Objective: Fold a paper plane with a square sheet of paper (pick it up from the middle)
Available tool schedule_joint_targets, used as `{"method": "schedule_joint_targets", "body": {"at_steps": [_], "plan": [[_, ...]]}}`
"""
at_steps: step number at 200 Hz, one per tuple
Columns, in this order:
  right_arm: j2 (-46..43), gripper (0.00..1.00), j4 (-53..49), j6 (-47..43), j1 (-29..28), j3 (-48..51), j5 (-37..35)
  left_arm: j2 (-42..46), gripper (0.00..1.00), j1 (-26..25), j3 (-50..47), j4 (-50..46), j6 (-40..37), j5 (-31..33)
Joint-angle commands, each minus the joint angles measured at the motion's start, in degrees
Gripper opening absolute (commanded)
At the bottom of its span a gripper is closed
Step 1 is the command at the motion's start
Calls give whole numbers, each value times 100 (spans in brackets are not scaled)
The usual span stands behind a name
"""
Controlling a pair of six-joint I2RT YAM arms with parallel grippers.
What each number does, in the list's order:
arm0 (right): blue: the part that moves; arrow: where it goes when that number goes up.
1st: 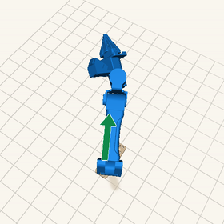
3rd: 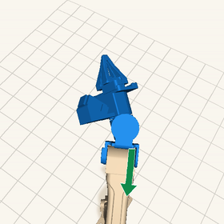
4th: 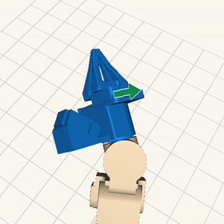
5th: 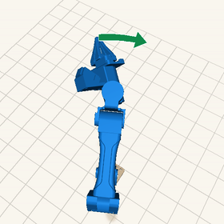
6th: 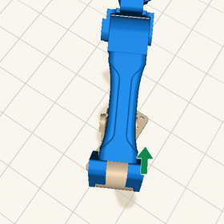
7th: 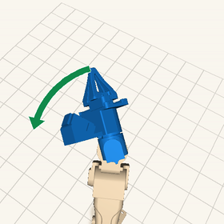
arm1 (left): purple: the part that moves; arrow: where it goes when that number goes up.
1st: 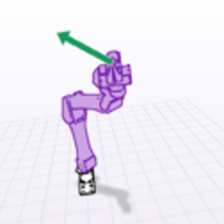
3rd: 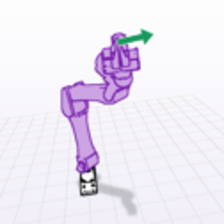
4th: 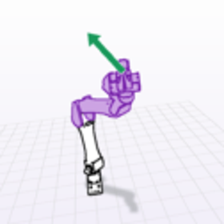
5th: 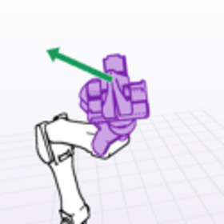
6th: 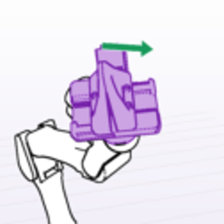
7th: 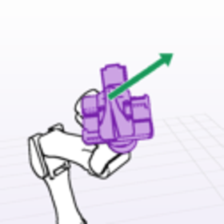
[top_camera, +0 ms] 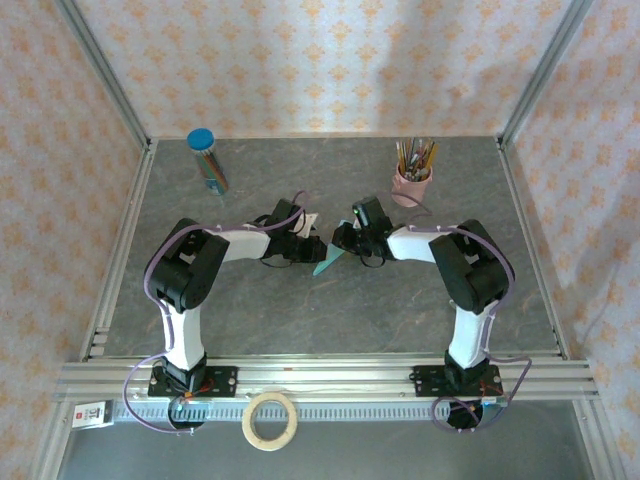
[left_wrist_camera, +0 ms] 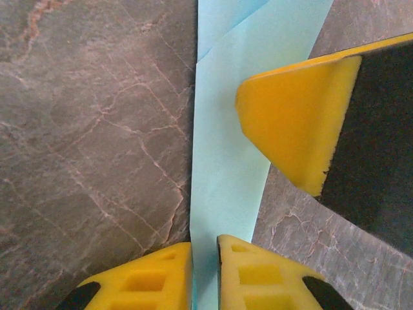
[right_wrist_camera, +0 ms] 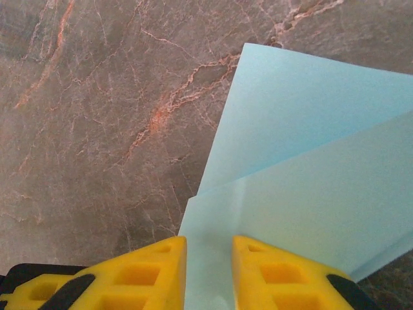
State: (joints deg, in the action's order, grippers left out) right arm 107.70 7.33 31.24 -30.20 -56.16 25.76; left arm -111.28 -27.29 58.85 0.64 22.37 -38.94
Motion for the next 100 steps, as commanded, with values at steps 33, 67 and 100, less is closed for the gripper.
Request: {"method": "schedule_joint_targets", "body": {"at_steps": [33,67,100], "plan": [[220,24,-325,-146,40,-215,-64,-702,15,-232,-213,-490,-313,687],[306,22,-602,-257,40,-272,-125,-160,17,-224,-186,-578,-225,829],[311,20,-694,-400,40,-255,-80,622,28,-217,-151,-594,-4,1340]]}}
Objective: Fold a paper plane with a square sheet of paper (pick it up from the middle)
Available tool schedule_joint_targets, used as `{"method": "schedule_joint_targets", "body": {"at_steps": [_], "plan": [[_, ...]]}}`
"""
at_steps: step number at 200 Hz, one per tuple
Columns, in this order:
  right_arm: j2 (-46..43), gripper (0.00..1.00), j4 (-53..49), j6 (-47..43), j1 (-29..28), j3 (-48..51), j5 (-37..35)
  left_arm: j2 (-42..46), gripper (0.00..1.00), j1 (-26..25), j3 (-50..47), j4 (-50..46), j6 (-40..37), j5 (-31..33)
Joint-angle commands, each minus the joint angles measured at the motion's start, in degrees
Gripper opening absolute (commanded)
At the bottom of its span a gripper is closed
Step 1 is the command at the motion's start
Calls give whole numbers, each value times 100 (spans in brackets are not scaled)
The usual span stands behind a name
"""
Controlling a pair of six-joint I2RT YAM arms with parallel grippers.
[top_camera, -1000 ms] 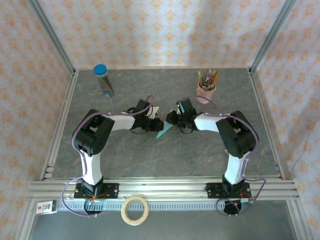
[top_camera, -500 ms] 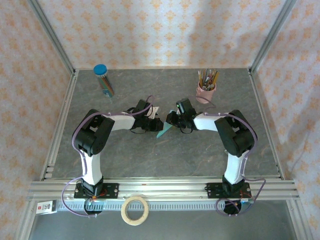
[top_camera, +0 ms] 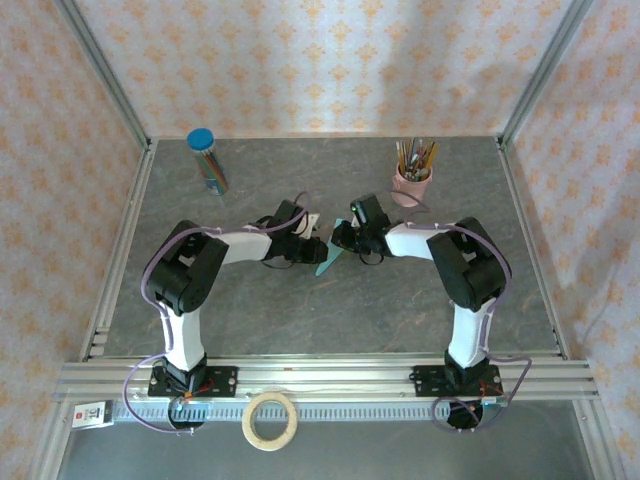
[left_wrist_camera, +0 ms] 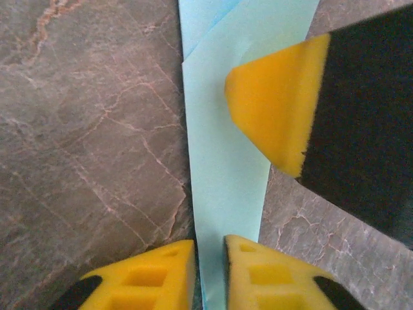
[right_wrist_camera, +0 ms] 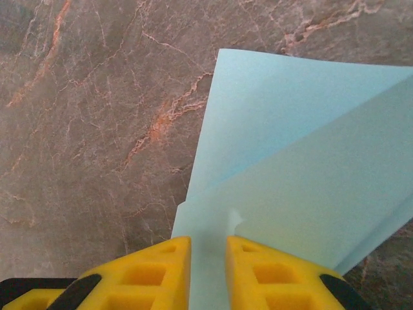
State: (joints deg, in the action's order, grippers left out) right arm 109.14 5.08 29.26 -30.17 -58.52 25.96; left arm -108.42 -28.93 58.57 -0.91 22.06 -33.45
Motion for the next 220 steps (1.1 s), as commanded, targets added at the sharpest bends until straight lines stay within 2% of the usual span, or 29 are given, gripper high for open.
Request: {"method": "schedule_joint_targets", "body": {"at_steps": [1,22,40,78,108,144,220], "plan": [[163,20,-466,-205,38,-19,-95,355,28,-53,-124,-438,31,807],[143,20,-457,-278,36,-1,4,634,32,-39,-127,-365,148,945],[130,19,-404,-294,36,34,58,764,32,-38,-220,-78,199,684],[142,16,-307,-281,37,78,153,666,20,-43,-364,656,357,-257],[145,14,-256,-290,42,111,210,448,9,-45,-276,739,354,-499],[184,13,-236,-288,47,109,257,126,3,-60,-88,681,314,-773],[247,12,-262,-252,54,78,257,-65,2,-84,-38,542,228,-821]]}}
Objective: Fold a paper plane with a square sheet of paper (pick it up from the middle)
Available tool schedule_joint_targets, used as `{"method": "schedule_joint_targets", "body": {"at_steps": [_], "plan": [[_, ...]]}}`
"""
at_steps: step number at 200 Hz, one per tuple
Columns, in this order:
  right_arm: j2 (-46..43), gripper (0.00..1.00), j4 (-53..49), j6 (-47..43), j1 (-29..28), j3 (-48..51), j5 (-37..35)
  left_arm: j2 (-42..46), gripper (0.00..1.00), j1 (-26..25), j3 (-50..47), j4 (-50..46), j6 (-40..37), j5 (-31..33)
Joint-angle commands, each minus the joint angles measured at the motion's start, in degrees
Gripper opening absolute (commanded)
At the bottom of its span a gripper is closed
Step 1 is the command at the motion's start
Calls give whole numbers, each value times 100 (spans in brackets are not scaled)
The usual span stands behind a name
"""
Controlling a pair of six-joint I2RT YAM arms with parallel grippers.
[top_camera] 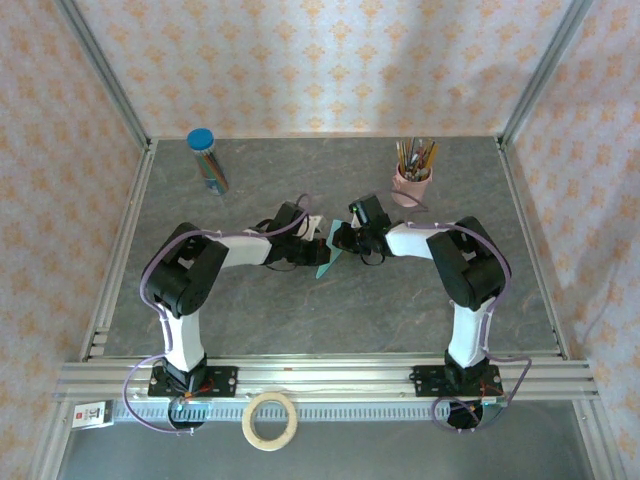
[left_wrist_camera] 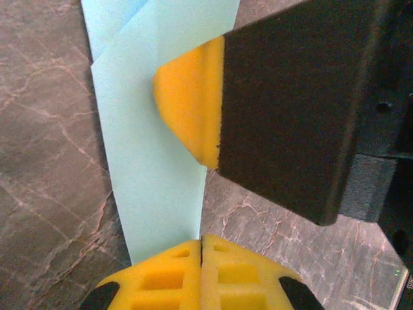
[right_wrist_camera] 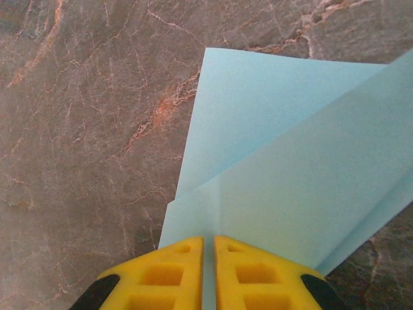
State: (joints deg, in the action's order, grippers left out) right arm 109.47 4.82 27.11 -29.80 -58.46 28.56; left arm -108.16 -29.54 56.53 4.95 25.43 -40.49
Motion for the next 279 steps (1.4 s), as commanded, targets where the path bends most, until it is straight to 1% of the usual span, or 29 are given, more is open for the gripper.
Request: {"method": "schedule_joint_targets", "body": {"at_steps": [1,15,97,186,237,243,279], "plan": [[210,12,-236,-39,18,71,-1,-91,2,-24,174,-45,-108,-117],[215,12,-244,-28,20,72,-8,-273,3,-26,204,-88,-126,-117],[320,11,-289,94,18,55,-153,-329,3,-78,278,-401,-208,15],[500,10,-319,375,80,63,-411,-157,2,-183,151,-832,-302,354],[545,10,-306,424,95,98,-473,-163,2,-254,94,-1081,-370,349],[557,10,-306,426,105,98,-474,15,2,-262,77,-1109,-372,357],[592,10,-289,442,115,107,-482,119,2,-315,15,-1309,-406,397]]}}
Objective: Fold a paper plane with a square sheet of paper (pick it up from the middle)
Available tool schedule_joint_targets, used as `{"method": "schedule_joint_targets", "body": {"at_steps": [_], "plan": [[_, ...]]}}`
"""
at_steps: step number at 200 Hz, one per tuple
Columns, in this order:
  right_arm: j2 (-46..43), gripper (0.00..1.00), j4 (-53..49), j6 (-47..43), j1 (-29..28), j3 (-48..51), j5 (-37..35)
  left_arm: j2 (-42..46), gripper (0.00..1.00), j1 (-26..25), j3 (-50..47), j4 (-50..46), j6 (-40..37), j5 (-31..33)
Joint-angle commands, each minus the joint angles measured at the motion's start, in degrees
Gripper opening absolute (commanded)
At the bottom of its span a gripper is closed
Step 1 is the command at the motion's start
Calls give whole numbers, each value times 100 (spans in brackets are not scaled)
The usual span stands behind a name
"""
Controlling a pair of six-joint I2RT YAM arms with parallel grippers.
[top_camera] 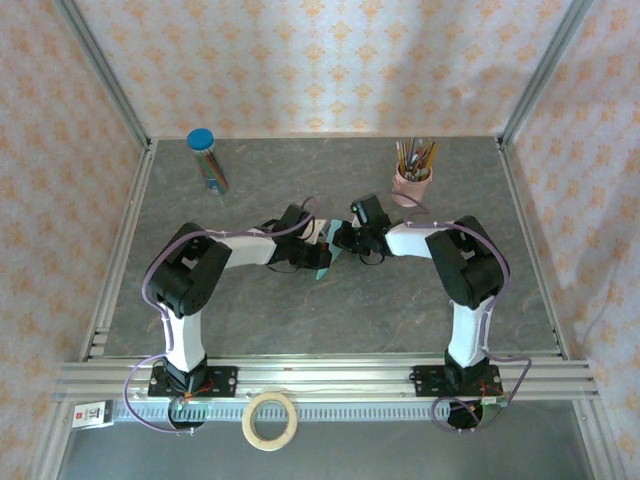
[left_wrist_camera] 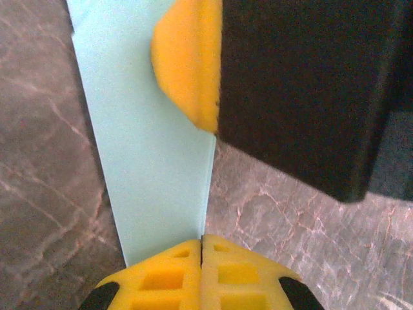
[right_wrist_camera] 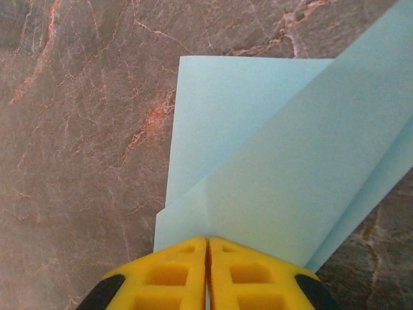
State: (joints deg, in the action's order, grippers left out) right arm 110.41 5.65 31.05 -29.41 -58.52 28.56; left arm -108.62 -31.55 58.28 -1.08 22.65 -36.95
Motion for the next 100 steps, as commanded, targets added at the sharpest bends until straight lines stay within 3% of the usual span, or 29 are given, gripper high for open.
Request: {"method": "schedule_joint_targets", "body": {"at_steps": [1,100], "plan": [[499,10,-372,45,76,113,-482,170,2,-119,-160,-716,-129,45],[541,10,-363,58,84,122,-499,253,2,-270,-335,-806,-22,179]]}}
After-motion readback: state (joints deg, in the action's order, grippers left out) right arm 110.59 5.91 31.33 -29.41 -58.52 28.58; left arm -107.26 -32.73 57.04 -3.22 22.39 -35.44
